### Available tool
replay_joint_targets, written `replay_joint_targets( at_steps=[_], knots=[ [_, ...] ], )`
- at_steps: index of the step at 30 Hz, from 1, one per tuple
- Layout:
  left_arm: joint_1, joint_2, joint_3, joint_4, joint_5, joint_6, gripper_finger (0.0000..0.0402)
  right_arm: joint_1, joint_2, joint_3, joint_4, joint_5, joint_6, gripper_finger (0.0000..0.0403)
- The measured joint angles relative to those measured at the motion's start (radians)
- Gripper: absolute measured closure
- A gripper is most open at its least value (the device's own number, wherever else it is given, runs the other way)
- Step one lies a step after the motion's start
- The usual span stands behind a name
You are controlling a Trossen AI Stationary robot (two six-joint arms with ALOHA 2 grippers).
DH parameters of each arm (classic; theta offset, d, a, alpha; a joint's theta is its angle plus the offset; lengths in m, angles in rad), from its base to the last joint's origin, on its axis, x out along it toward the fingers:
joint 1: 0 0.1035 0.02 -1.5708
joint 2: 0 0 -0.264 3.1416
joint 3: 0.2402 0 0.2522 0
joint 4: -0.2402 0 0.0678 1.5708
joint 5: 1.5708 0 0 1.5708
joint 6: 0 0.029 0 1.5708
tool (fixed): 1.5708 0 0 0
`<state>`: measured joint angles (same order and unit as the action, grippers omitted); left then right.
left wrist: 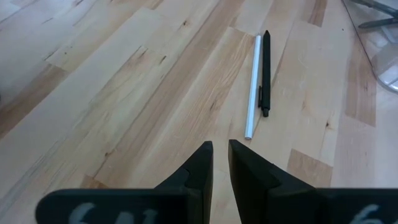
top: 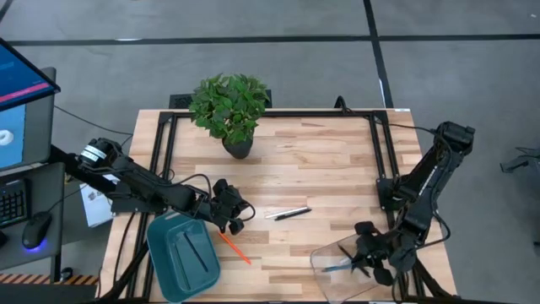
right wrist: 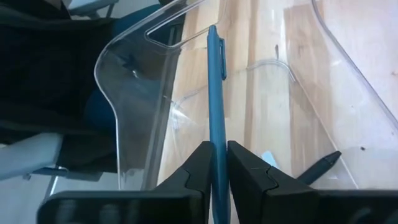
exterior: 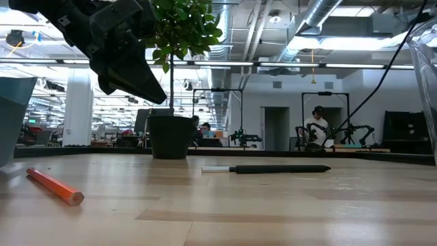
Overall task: Sort pens & pencils
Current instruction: Put the blue pen into the transparent bin, then put the white pencil into the blue bin
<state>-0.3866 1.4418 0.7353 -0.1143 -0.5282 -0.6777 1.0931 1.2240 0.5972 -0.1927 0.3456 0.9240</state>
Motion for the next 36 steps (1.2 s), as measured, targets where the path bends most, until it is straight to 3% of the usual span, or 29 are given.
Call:
replay_joint_targets(
  at_steps=[10,16,25,31,36],
  knots=[
    [0.0,0.0,0.0,0.0,0.0,0.0,0.036,0.0,0.0,0.0,0.057,-0.001,0.032,0.0326],
    [0.0,0.0,0.0,0.0,-0.001,0.0,0.036,-0.026,-0.021,0.0,0.136,0.057,-0.209,0.0326],
    [0.0,0.0,0.0,0.033,-0.002,0.015,0.036,-0.196,-0.068,0.0,0.091,0.318,-0.482,0.0327],
    [0.003,0.0,0.0,0.056,0.105,0.093,0.036,-0.339,-0.053,0.0,-0.008,0.298,-0.514,0.0328],
    [0.005,0.0,0.0,0.064,0.078,0.097,0.036,-0.4,-0.039,-0.001,-0.011,0.261,-0.556,0.0328]
  ],
)
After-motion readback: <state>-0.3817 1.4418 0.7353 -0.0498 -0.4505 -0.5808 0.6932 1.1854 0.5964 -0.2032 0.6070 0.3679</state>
